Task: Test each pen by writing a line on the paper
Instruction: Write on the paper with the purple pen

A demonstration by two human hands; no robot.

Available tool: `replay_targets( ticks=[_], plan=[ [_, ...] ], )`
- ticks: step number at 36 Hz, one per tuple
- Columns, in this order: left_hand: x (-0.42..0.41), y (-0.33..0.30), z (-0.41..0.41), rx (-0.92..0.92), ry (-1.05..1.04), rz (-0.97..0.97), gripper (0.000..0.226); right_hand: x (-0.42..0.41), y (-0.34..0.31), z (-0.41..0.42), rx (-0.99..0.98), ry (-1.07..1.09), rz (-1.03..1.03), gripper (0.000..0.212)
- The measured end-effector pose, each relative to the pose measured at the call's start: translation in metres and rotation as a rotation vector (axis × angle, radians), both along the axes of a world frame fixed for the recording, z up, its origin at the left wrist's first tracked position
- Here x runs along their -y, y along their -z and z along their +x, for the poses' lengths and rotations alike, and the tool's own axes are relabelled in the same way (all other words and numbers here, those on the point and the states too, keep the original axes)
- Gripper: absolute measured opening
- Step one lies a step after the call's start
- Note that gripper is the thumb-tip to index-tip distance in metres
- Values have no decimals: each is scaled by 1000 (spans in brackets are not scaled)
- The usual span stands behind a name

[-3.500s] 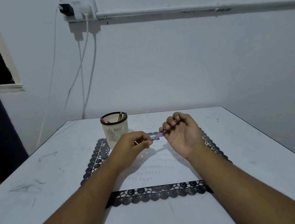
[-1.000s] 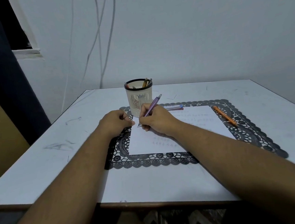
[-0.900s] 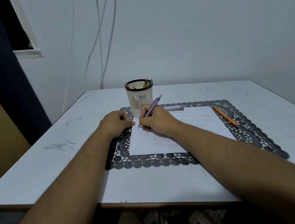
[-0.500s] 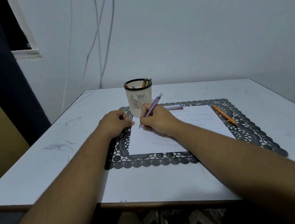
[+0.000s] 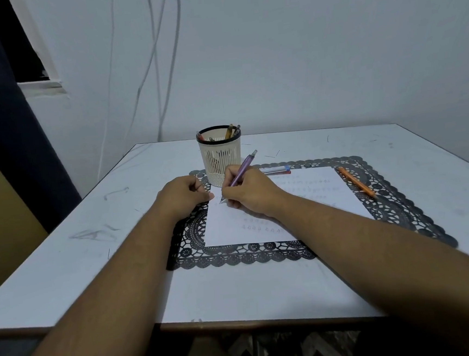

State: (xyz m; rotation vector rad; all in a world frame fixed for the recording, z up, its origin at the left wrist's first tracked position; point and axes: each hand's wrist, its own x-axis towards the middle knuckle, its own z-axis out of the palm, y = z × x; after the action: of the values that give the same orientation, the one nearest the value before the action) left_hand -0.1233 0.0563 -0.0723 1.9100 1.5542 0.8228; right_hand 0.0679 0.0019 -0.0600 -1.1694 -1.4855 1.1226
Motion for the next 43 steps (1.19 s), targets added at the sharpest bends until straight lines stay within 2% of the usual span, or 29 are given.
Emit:
replay_targets(
  ticks=[9,14,21,35,43],
  plan=[
    [3,0,1,-1,-4,-7,30,-1,2,3,27,39,10,28],
    [3,-2,1,4,-12,-4,29,-1,2,2,-6,-28,-9,31],
    [3,-2,2,13,-12,-5,29,-4,4,9,-33,28,-6,29],
    [7,-5,3,-27,-16,-8,29,-6,4,6,11,55,-11,38],
    [7,-5,3,-19,-20,-19,28,-1,2,7,15,22,0,30]
  ],
)
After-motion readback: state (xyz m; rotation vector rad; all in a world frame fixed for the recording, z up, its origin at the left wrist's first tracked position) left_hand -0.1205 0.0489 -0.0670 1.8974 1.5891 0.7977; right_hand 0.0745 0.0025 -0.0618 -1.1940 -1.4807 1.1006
